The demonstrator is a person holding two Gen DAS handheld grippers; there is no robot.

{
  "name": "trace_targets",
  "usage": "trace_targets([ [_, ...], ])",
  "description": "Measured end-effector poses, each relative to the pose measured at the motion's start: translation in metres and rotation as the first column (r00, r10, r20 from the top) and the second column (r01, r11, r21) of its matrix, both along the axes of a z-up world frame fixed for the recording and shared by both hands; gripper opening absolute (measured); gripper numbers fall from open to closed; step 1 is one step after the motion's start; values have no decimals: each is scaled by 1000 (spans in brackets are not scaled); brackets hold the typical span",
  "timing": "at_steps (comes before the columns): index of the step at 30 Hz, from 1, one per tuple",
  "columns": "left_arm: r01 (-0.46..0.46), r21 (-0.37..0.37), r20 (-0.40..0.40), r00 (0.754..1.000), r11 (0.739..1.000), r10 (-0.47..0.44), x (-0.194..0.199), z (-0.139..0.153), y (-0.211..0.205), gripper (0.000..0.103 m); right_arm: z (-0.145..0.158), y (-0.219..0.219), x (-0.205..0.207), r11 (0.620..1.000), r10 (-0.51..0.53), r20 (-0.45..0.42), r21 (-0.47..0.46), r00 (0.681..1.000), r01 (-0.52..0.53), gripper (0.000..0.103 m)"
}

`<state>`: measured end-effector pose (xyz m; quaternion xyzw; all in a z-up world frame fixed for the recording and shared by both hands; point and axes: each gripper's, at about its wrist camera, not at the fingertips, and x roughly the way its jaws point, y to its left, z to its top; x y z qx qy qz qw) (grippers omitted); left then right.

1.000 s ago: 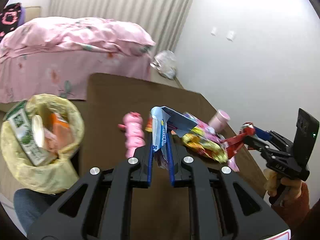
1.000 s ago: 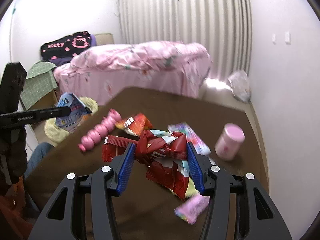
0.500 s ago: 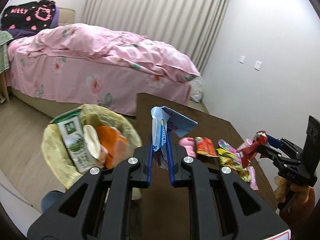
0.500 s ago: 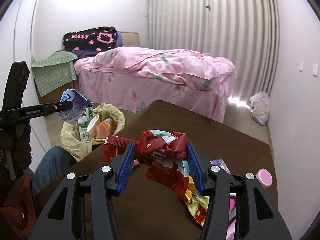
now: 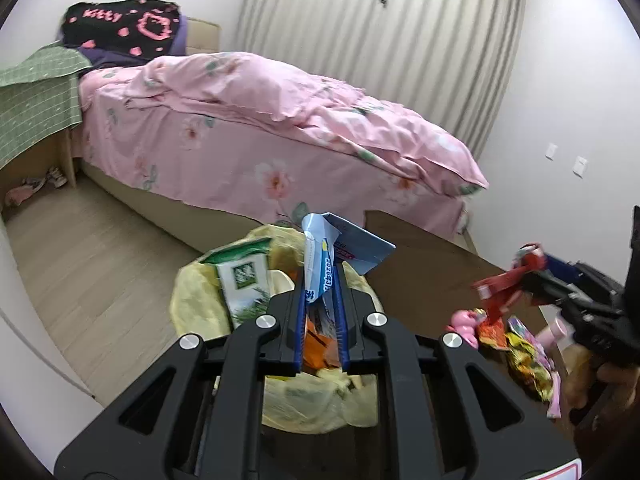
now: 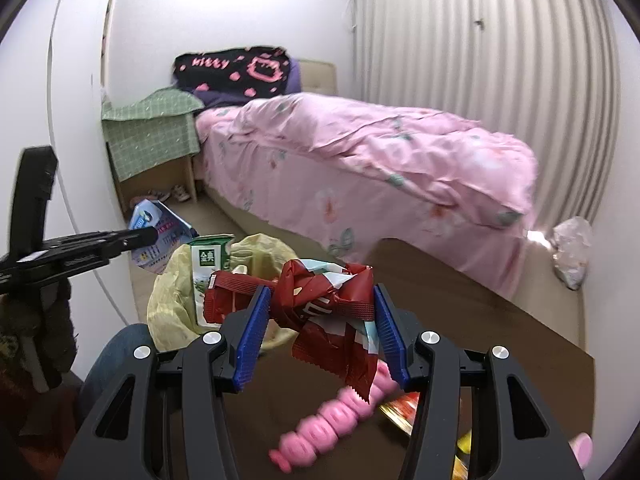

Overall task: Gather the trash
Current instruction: 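Carry the packet and ribbon wrapper in both tools over the yellow trash bag, then open both tools to drop the packet and ribbon wrapper into the bag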

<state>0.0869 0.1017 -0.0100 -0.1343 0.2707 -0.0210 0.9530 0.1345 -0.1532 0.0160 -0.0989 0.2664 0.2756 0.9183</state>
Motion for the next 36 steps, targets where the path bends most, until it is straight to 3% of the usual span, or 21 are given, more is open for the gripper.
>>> trace_targets([
  [6, -57, -45, -48, 997, 997, 55, 10, -15, 17, 12, -23, 56, 28, 992, 89, -28, -82, 996, -91, 49],
  [11, -59, -45, -84, 995, 997, 56, 21, -30, 14, 12, -41, 73, 46, 986, 108, -57, -118, 992, -114, 49],
  [25, -68, -52, -122, 991, 996, 61, 36, -43, 18, 12, -59, 83, 80, 990, 74, -90, -117, 993, -84, 49],
  [36, -61, -81, -190, 981, 995, 45, 45, -66, 16, 12, -60, 97, 117, 999, 32, -169, -32, 985, -38, 49],
])
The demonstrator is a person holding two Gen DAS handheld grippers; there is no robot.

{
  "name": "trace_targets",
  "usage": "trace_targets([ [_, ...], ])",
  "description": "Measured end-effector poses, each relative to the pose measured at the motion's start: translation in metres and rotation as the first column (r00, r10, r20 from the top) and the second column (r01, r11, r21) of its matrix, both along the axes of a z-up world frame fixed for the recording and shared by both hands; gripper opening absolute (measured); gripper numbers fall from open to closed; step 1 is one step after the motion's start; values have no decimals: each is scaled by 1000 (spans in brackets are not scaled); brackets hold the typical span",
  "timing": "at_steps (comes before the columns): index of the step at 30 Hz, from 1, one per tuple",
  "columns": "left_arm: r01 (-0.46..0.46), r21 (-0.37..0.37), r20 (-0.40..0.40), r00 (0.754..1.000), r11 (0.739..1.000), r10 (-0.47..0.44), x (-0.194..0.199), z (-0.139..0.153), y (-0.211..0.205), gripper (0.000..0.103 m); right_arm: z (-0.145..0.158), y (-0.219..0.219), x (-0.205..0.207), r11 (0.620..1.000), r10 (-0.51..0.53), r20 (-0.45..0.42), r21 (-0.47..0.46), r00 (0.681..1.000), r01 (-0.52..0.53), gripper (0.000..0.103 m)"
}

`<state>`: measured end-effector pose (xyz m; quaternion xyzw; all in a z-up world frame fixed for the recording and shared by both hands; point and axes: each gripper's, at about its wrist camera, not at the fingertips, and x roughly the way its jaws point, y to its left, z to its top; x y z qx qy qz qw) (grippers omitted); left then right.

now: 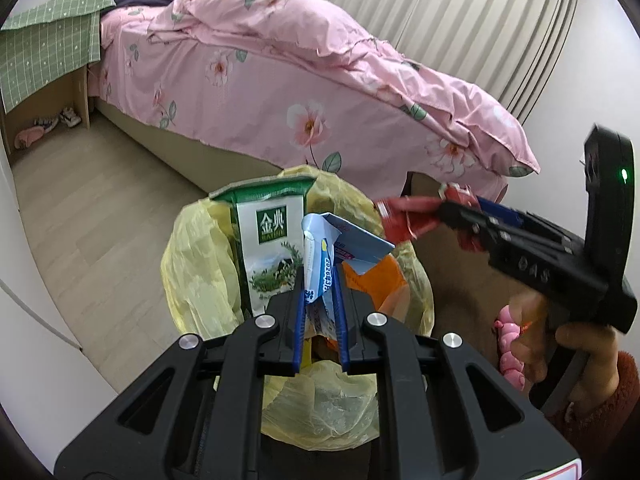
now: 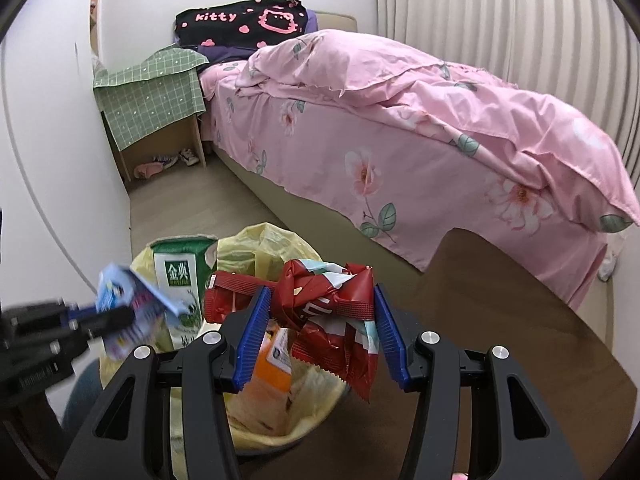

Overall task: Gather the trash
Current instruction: 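Open both tools to drop the packet and ribbon wrapper into the bag, then grasp the red snack bag with the left tool while the right tool grasps the pink wrapper strip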

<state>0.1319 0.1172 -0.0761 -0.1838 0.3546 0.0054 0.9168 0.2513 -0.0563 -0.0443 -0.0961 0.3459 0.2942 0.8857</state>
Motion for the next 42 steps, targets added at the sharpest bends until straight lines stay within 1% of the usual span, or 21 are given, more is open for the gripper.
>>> trace_targets([
  [5, 12, -7, -19, 1000, 1000, -12, 0, -7, -1, 12, -3, 6, 13, 998, -19, -56, 60, 998, 23, 49],
  [8, 17, -15, -23, 1000, 1000, -17, 0, -9, -1, 13, -4, 8, 17, 995, -12, -88, 94, 996, 21, 49],
  [10, 17, -31, -11, 1000, 999, -17, -2, -9, 0, 25, -6, 11, 19, 994, 7, -122, 110, 993, 6, 50],
  [11, 14, -40, -4, 1000, 999, -15, -3, -9, 1, 37, -7, 11, 18, 994, 15, -131, 109, 991, -1, 50],
  [12, 15, -47, 2, 1000, 999, -15, -4, -8, 2, 42, -7, 12, 17, 994, 25, -135, 109, 991, -10, 51],
  [13, 17, -50, 6, 1000, 999, -17, -5, -7, 2, 43, -6, 11, 15, 994, 34, -131, 106, 991, -20, 53],
  [14, 17, -47, 8, 1000, 999, -17, -7, -6, 1, 43, -5, 10, 12, 995, 32, -121, 101, 992, -20, 59],
  [16, 10, -38, 8, 1000, 999, -10, -9, -3, 0, 45, -1, 3, 8, 995, 21, -98, 96, 995, -12, 59],
  [18, -1, -34, 11, 1000, 999, 2, -12, -1, 0, 50, 3, -6, 6, 995, 6, -85, 96, 996, 2, 59],
  [23, -24, -15, 38, 999, 1000, 25, -23, 8, -4, 55, 13, -44, -4, 989, -66, -68, 126, 996, 74, 59],
  [28, 4, 11, 55, 998, 1000, -5, -27, 19, -19, 57, 20, -92, -32, 981, -131, -23, 141, 991, 133, 59],
  [33, 85, 32, 68, 994, 996, -87, -27, 28, -51, 57, 25, -152, -77, 970, -209, 59, 136, 976, 199, 59],
  [35, 125, 34, 71, 989, 992, -127, -25, 29, -66, 57, 25, -181, -96, 964, -237, 76, 144, 969, 224, 60],
  [38, 195, 48, 71, 978, 980, -198, -25, 31, -94, 57, 16, -220, -118, 962, -229, 20, 158, 973, 223, 61],
  [40, 254, 70, 67, 964, 965, -258, -26, 33, -115, 57, 9, -245, -134, 958, -248, -16, 147, 969, 248, 61],
  [42, 312, 95, 66, 946, 945, -319, -29, 35, -135, 58, 5, -264, -152, 950, -294, -2, 109, 956, 292, 61],
])
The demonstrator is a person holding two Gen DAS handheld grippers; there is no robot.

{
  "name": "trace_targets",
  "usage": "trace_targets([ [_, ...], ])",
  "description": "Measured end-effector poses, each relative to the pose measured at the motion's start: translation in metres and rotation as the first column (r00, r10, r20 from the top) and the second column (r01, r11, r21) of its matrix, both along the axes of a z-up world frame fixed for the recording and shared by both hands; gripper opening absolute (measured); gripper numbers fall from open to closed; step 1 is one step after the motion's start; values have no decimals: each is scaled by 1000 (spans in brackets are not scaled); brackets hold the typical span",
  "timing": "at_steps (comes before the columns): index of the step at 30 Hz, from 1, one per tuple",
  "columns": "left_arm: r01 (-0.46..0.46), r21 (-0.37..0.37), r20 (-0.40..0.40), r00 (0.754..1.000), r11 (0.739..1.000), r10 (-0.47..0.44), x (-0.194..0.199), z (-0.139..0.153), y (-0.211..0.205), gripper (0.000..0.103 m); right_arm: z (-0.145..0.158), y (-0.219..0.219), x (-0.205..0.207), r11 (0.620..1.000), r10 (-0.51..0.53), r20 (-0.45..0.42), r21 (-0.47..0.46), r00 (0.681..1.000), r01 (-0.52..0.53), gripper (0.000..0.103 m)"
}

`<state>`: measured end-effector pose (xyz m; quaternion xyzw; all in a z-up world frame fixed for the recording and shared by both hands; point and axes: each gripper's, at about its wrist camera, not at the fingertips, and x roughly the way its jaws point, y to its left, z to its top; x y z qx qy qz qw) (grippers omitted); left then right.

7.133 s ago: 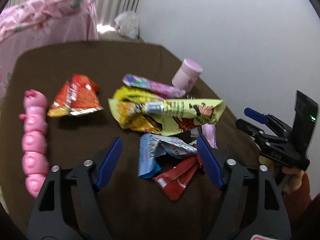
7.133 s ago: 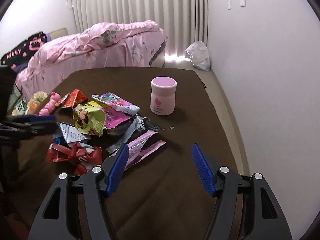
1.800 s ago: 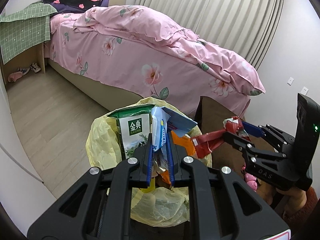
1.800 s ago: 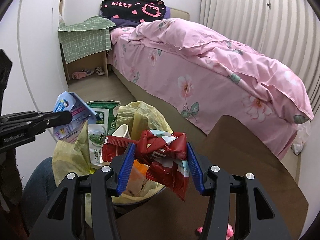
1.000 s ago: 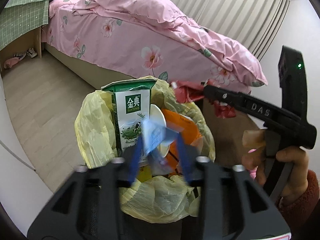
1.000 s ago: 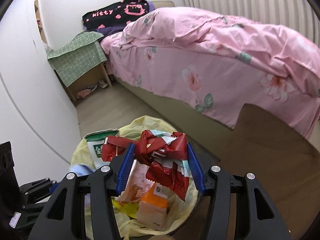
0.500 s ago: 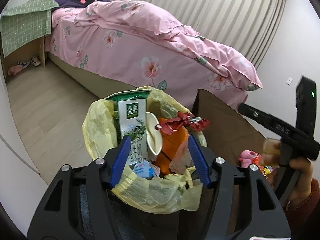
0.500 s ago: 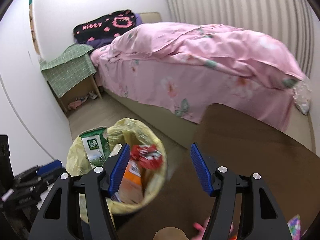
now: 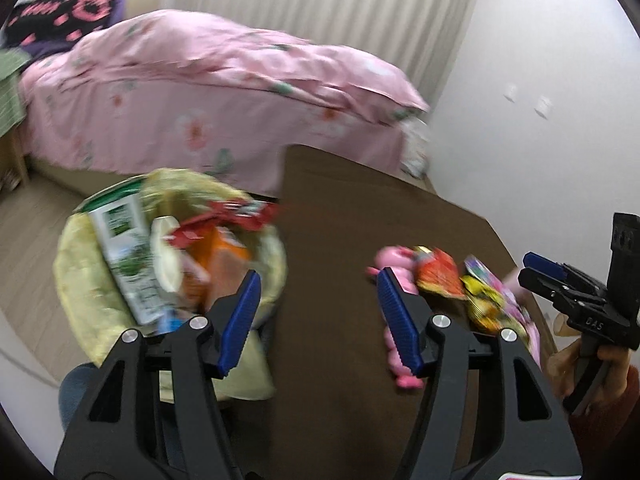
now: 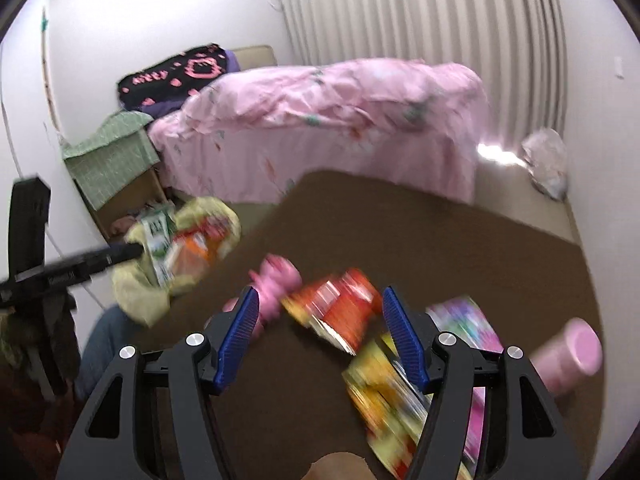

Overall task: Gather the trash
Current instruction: 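Grasp the red snack bag with the left tool while the right tool grasps the pink wrapper strip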

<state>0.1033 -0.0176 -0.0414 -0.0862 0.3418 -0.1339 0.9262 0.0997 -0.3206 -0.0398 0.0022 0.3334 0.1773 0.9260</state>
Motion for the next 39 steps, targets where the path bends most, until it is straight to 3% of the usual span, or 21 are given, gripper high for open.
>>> trace_targets([
  [4, 108, 16, 0, 994, 994, -108, -6, -2, -35, 58, -10, -43, -39, 987, -138, 31, -85, 990, 140, 61],
  [12, 304, 45, -15, 953, 951, -304, -12, -11, -103, 58, -46, -101, -89, 946, -311, -44, -114, 950, 304, 61],
  [16, 371, 95, -11, 928, 924, -372, -7, -15, -132, 58, -59, -115, -108, 927, -368, -48, -95, 928, 363, 61],
  [22, 361, 150, 8, 930, 920, -366, 35, -18, -166, 58, -65, -116, -107, 899, -422, -55, -155, 905, 410, 61],
  [27, 306, 256, -57, 952, 917, -301, 82, -40, -193, 58, -61, -108, -109, 887, -434, -23, -185, 901, 423, 61],
  [30, 297, 252, -116, 954, 921, -276, 94, -53, -196, 58, -64, -110, -110, 890, -430, -34, -181, 902, 418, 61],
  [35, 305, 242, -127, 951, 921, -282, 91, -57, -192, 58, -72, -115, -106, 906, -417, -80, -119, 905, 407, 61],
  [39, 309, 249, -134, 949, 918, -284, 91, -59, -191, 58, -73, -108, -105, 909, -409, -78, -123, 909, 398, 61],
])
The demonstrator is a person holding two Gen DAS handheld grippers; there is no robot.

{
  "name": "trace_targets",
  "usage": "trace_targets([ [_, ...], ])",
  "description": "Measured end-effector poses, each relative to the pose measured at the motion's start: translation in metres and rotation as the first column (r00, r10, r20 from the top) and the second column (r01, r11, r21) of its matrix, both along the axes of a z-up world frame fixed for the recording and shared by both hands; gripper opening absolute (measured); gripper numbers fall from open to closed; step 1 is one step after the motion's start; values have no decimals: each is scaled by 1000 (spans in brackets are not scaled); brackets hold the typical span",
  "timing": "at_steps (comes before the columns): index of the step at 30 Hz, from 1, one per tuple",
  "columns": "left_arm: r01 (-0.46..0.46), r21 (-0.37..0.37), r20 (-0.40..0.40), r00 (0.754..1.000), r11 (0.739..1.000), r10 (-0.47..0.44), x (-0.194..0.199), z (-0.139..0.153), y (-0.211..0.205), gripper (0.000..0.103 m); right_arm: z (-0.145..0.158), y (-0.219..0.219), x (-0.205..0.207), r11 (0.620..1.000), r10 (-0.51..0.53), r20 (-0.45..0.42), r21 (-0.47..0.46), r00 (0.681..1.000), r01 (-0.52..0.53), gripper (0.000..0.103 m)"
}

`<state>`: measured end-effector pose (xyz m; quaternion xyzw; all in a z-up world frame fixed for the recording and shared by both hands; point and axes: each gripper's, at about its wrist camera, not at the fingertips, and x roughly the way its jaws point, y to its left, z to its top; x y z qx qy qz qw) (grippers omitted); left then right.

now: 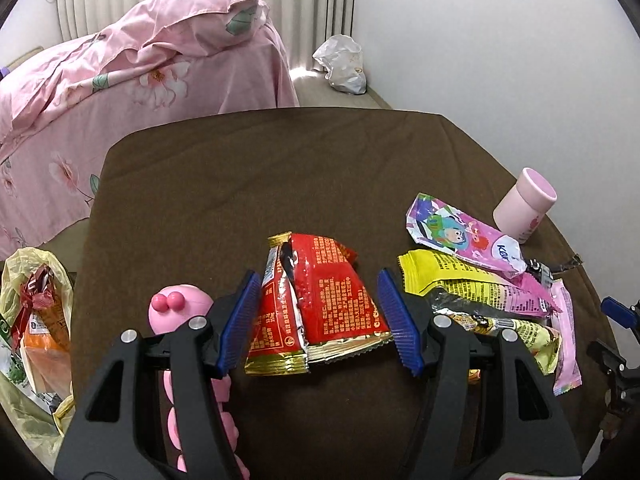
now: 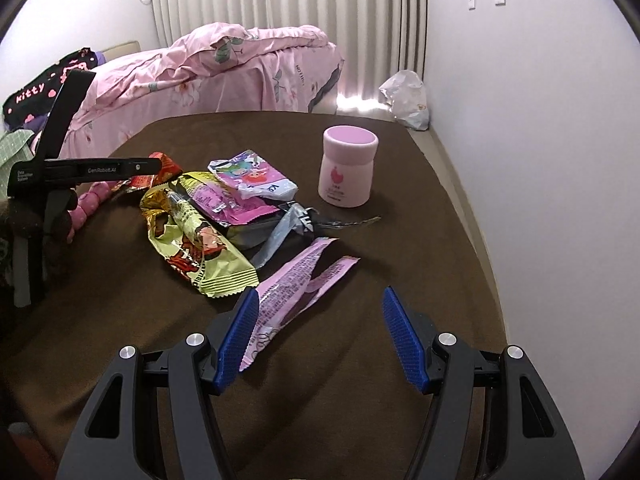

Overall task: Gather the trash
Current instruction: 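Grasp the red snack bag with the left tool while the right tool grasps the pink wrapper strip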

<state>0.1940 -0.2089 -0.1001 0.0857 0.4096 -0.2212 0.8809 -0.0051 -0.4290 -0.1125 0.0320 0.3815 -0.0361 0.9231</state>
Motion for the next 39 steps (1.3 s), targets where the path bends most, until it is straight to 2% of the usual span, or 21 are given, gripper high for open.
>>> trace_targets([
  [5, -5, -4, -19, 1000, 1000, 5, 2, 0, 0, 58, 3, 3, 0, 1000, -5, 11, -14, 1000, 5, 61],
  [7, -8, -6, -38, 999, 1000, 8, 2, -2, 1, 53, 3, 1, 0, 1000, -10, 16, -6, 1000, 10, 61],
  [9, -9, -9, -46, 999, 1000, 9, -2, -2, 5, 42, 3, 0, 0, 1000, -7, 15, 20, 1000, 7, 61],
  [11, -9, -29, -60, 998, 1000, 7, -9, 1, 10, 37, 1, -2, 0, 999, -4, 10, 48, 1000, 4, 61],
  [14, 2, -84, -99, 995, 996, -11, -26, 3, 20, 37, -1, -5, 2, 995, 0, 1, 104, 1000, 0, 61],
  [19, 32, -129, -133, 990, 991, -50, -62, 9, 33, 37, -12, -15, 12, 987, -39, -37, 156, 999, 44, 60],
  [23, 76, -131, -118, 989, 989, -91, -85, 13, 39, 37, -26, -22, 20, 960, -5, -81, 279, 997, 28, 48],
  [25, 69, -152, -108, 990, 986, -86, -85, 15, 43, 41, -27, -16, 20, 962, 10, -73, 272, 997, 10, 45],
  [26, 54, -173, -109, 991, 983, -74, -82, 16, 46, 47, -27, -13, 20, 963, 29, -71, 271, 997, -9, 34],
  [27, 32, -202, -112, 992, 979, -55, -77, 17, 49, 52, -27, -10, 20, 959, 51, -67, 283, 996, -30, 28],
  [28, 14, -234, -116, 992, 972, -42, -73, 18, 53, 55, -26, -9, 19, 958, 54, -60, 284, 997, -35, 27],
  [30, -1, -306, -129, 991, 952, -41, -64, 19, 55, 72, -23, -6, 16, 968, 43, -43, 250, 998, -30, 19],
  [32, -18, -329, -138, 990, 944, -29, -55, 19, 51, 74, -20, -7, 12, 971, 30, -26, 237, 999, -23, 19],
  [34, -26, -318, -147, 989, 948, -22, -46, 16, 42, 74, -19, -10, 9, 969, 20, -16, 248, 1000, -15, 19],
  [39, -74, -197, -126, 991, 978, 50, -19, 9, 11, 74, -19, -13, 3, 967, 19, -5, 253, 1000, -17, 19],
])
